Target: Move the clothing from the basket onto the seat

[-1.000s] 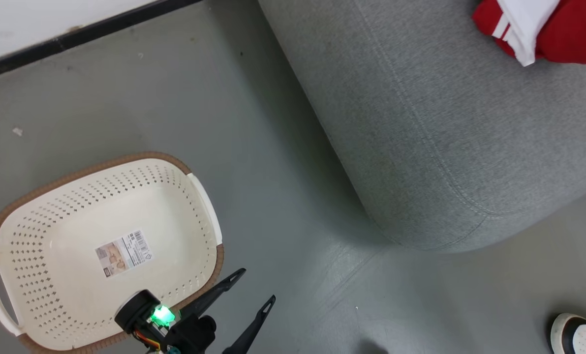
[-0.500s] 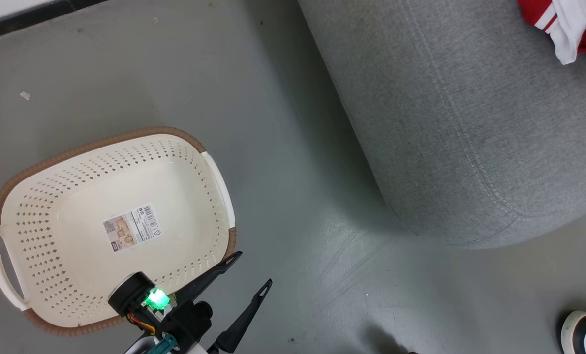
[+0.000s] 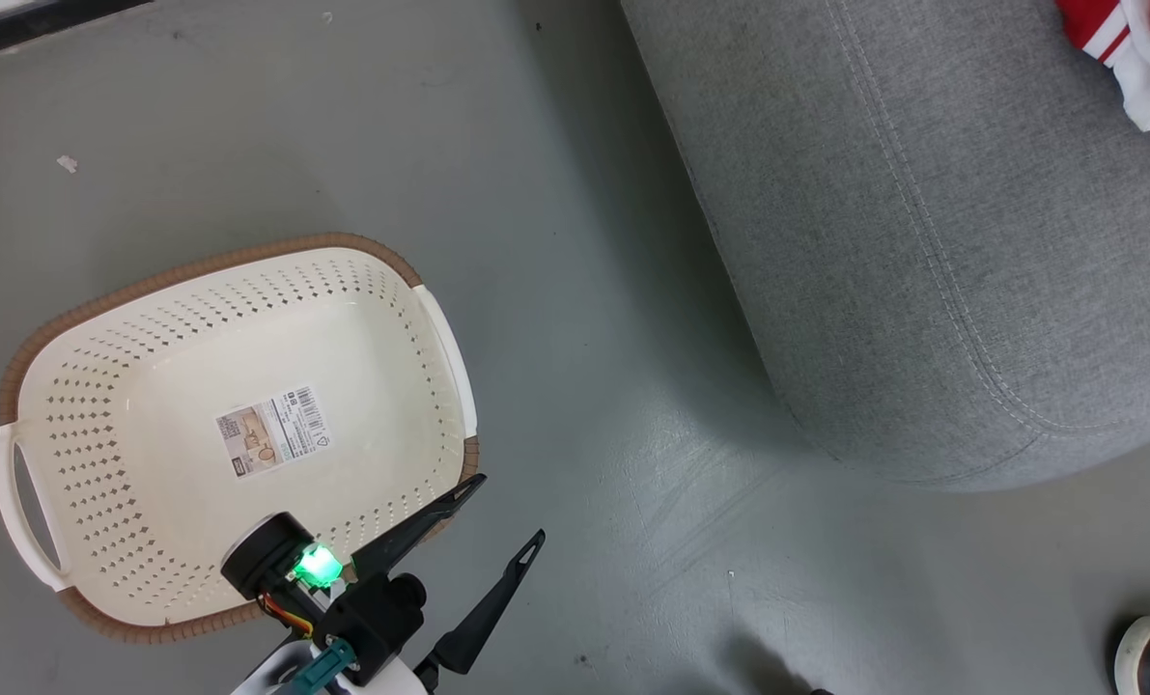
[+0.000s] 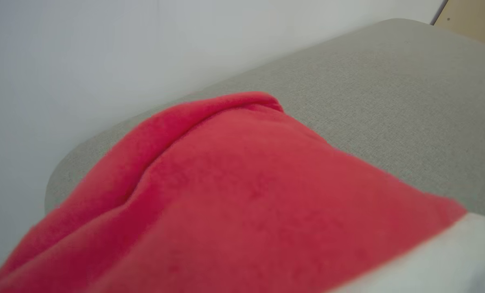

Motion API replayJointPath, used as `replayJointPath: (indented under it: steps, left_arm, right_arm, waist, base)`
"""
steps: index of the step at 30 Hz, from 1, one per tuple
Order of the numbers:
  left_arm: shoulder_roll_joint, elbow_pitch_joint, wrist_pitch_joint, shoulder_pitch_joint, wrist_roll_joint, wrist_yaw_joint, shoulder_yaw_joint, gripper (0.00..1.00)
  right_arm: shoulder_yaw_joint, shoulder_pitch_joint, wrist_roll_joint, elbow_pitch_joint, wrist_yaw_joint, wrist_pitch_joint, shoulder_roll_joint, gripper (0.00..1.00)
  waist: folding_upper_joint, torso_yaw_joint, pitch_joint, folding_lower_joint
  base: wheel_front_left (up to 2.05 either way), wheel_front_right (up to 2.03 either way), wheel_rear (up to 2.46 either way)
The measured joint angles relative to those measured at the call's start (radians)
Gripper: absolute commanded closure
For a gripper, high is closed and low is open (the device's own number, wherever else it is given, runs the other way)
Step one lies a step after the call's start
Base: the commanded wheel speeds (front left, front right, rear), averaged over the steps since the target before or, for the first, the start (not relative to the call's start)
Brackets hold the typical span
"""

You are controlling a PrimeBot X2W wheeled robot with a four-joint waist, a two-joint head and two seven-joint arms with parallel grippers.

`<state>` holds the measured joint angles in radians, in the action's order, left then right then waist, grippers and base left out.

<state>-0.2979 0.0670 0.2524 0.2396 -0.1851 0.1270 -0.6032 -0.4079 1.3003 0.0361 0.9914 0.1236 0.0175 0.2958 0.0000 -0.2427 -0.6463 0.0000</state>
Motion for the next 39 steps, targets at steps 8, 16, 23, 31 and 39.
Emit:
replayJointPath:
  steps: [8, 16, 23, 31, 39]
  left_arm:
    - [0.007, 0.005, 0.0, 0.024, -0.012, 0.0, -0.006, 0.0]
    - [0.012, 0.017, 0.0, 0.031, -0.026, 0.0, -0.017, 0.0]
    - [0.028, 0.036, 0.0, 0.031, -0.039, 0.0, -0.037, 0.0]
    - [0.057, 0.046, 0.0, 0.032, -0.07, 0.0, -0.036, 0.0]
    - [0.082, 0.058, 0.0, 0.032, -0.079, 0.0, -0.034, 0.0]
  right_arm:
    - [-0.005, -0.001, 0.032, 0.051, 0.0, 0.001, -0.003, 0.0]
    - [0.012, -0.005, 0.064, 0.105, 0.0, -0.017, -0.007, 0.0]
    - [0.047, -0.005, 0.081, 0.166, 0.0, -0.104, -0.006, 0.0]
    - [0.114, -0.005, 0.089, 0.249, 0.0, -0.236, -0.007, 0.0]
    - [0.192, 0.0, 0.109, 0.264, 0.0, -0.275, -0.006, 0.0]
  waist:
    - [0.0, -0.004, 0.021, 0.0]
    - [0.0, -0.013, 0.051, 0.0]
    - [0.0, -0.029, 0.09, 0.0]
    - [0.0, -0.044, 0.141, 0.0]
    - [0.0, -0.052, 0.202, 0.0]
  base:
    - [0.0, 0.0, 0.0]
    - [0.0, 0.0, 0.0]
    - [0.0, 0.0, 0.0]
    - [0.0, 0.0, 0.0]
    - [0.0, 0.0, 0.0]
